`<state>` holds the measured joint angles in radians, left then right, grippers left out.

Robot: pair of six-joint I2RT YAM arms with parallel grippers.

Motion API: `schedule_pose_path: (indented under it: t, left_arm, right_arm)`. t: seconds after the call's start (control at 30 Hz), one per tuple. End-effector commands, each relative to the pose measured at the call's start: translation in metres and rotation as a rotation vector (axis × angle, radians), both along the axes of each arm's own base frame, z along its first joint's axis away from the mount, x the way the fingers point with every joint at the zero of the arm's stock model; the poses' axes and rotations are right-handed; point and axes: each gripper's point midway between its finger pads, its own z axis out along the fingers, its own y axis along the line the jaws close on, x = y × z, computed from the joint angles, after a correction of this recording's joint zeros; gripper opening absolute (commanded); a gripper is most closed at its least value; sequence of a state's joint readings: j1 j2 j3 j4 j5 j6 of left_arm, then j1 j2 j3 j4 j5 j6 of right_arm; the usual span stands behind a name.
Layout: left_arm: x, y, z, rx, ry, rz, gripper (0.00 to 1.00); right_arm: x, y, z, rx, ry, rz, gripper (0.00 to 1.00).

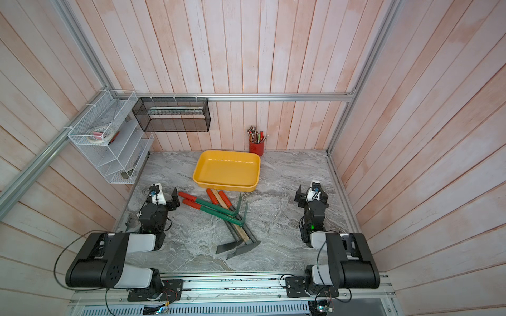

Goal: Put the small hoe into the storage box
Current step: Pick up the hoe from the center of the board.

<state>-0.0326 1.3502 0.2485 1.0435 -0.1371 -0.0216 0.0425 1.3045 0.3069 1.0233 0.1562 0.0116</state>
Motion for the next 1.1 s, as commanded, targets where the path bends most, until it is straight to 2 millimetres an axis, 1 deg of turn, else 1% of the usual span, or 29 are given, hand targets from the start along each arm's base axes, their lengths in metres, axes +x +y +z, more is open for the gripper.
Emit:
schedule_pose_path:
  t: [0.0,0.07,0.1,0.2,0.23,0.33,0.43,0.57,0.67,0.77,0.83,0.93,1.07]
  left_arm:
    - [-0.01,0.008,0.023,-0.066,-0.008,0.059,0.85]
    - [-0.011,0.0,0.037,-0.143,-0.022,0.02,0.85]
    - [-0.011,-0.007,0.043,-0.168,-0.026,-0.018,0.85]
    - [-0.007,-0.032,0.051,-0.199,0.008,-0.126,0.85]
    - [-0.005,-0.041,0.05,-0.193,0.033,-0.158,0.85]
    - [0.001,-0.065,0.044,-0.198,0.102,-0.225,0.85]
    - [0.01,-0.086,0.035,-0.188,0.166,-0.262,0.85]
    - [0.021,-0.098,0.023,-0.173,0.251,-0.241,0.85]
    - [0.025,-0.105,0.018,-0.16,0.292,-0.233,0.85]
    - [0.027,-0.108,0.016,-0.161,0.31,-0.226,0.85]
    - [0.03,-0.109,0.016,-0.177,0.327,-0.209,0.85]
    - [0.032,-0.11,0.018,-0.183,0.351,-0.198,0.85]
    - [0.03,-0.107,0.022,-0.19,0.342,-0.176,0.86]
  right_arm:
    - [0.005,0.042,0.018,0.014,0.116,0.157,0.89]
    - [0.003,0.074,0.026,-0.012,0.179,0.238,0.85]
    - [0.002,0.087,0.026,-0.02,0.21,0.269,0.84]
    - [-0.005,0.133,0.027,-0.013,0.313,0.359,0.8]
    - [-0.01,0.147,0.025,-0.009,0.344,0.368,0.8]
    - [-0.021,0.18,0.019,0.034,0.437,0.369,0.78]
    - [-0.027,0.208,0.018,0.085,0.522,0.363,0.75]
    - [-0.033,0.248,0.023,0.139,0.559,0.391,0.72]
    - [-0.031,0.263,0.015,0.224,0.615,0.369,0.68]
    - [-0.029,0.274,0.006,0.329,0.625,0.349,0.54]
    - [-0.028,0.281,-0.002,0.395,0.624,0.346,0.5]
    - [-0.024,0.288,-0.018,0.371,0.664,0.293,0.53]
    - [-0.019,0.308,-0.028,0.342,0.699,0.3,0.54]
